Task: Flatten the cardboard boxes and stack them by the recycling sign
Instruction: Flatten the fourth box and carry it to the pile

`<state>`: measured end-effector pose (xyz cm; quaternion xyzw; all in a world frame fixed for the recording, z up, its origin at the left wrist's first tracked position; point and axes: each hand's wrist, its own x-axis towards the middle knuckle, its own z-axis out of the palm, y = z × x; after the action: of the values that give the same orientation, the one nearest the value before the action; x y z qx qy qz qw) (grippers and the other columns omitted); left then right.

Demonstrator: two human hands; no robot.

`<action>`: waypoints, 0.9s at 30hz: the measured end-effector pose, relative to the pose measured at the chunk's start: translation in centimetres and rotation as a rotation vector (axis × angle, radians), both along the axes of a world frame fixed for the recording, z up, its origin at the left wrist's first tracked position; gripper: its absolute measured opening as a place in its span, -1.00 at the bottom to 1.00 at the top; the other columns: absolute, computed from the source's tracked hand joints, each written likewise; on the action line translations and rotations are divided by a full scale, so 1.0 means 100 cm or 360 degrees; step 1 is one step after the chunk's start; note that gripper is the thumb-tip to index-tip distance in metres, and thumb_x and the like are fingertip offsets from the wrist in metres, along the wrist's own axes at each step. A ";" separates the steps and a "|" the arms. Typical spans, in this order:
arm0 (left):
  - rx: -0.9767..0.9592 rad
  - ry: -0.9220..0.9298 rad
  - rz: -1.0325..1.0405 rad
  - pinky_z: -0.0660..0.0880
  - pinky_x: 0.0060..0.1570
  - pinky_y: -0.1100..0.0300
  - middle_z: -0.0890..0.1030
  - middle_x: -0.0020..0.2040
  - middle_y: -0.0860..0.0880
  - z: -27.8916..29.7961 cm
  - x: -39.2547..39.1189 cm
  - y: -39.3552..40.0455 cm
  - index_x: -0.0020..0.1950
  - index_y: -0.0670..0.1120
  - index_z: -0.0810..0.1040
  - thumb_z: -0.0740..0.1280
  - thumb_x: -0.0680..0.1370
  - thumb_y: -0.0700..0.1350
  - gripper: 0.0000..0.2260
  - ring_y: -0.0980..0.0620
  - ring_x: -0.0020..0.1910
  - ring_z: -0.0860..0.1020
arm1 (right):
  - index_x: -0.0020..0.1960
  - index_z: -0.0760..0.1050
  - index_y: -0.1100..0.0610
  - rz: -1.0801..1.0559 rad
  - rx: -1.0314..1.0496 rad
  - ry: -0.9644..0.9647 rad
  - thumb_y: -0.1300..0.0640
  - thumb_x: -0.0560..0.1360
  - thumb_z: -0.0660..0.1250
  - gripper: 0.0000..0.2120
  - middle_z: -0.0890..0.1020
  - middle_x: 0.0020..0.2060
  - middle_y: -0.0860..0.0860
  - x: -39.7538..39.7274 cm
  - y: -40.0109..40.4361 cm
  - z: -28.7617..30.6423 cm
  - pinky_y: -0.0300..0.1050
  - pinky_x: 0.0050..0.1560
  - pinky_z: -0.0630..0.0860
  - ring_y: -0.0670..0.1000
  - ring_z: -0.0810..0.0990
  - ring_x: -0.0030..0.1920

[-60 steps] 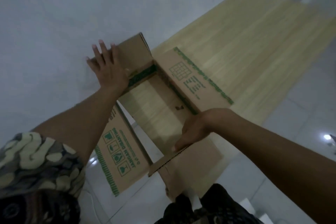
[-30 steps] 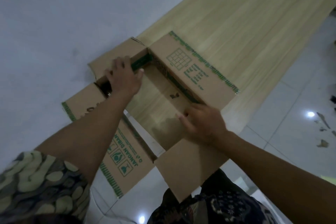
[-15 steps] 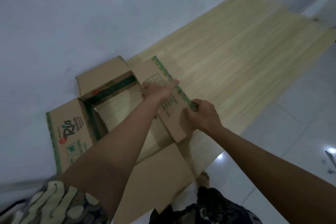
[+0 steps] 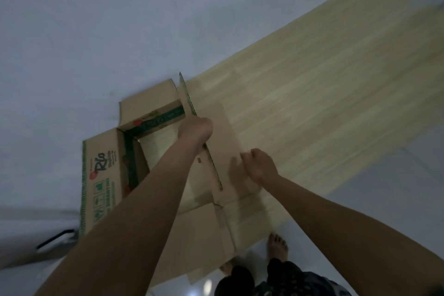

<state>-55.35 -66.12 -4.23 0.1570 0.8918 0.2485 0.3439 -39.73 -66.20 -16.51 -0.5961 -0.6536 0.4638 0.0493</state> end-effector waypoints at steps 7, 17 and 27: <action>0.0185 -0.0103 0.0081 0.41 0.01 0.13 0.49 0.19 -0.14 0.021 -0.021 -0.030 0.41 -0.21 0.33 0.09 0.58 -0.22 -0.62 -0.09 0.03 0.46 | 0.29 0.49 0.22 -0.0219 -0.0203 0.0022 -0.11 0.49 0.42 -0.48 0.60 0.18 0.13 -0.017 0.000 -0.013 -0.04 0.15 0.49 0.19 0.57 0.20; 0.0420 -0.0118 0.0184 0.43 -0.24 0.16 0.51 -0.13 -0.08 0.082 -0.042 -0.068 0.30 -0.19 0.41 0.16 0.62 -0.18 -0.74 -0.02 -0.22 0.48 | 0.21 0.51 0.20 -0.0125 0.0033 0.0188 0.00 0.63 0.18 -0.68 0.59 0.17 0.21 -0.020 0.018 0.055 0.00 0.13 0.45 0.23 0.55 0.19; 0.0986 -0.0182 0.0160 0.58 -0.08 0.00 0.62 0.04 -0.18 0.184 -0.047 -0.095 0.09 -0.17 0.51 0.25 0.59 -0.12 -0.85 -0.15 -0.08 0.62 | 0.21 0.53 0.12 -0.0380 0.0652 0.0252 0.01 0.59 0.16 -0.68 0.59 0.19 0.19 -0.013 0.036 0.184 -0.01 0.10 0.44 0.23 0.55 0.19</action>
<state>-60.04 -75.60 14.12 0.1956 0.7597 0.5333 0.3165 -41.03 -62.56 1.89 -0.6084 -0.6530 0.3577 0.2747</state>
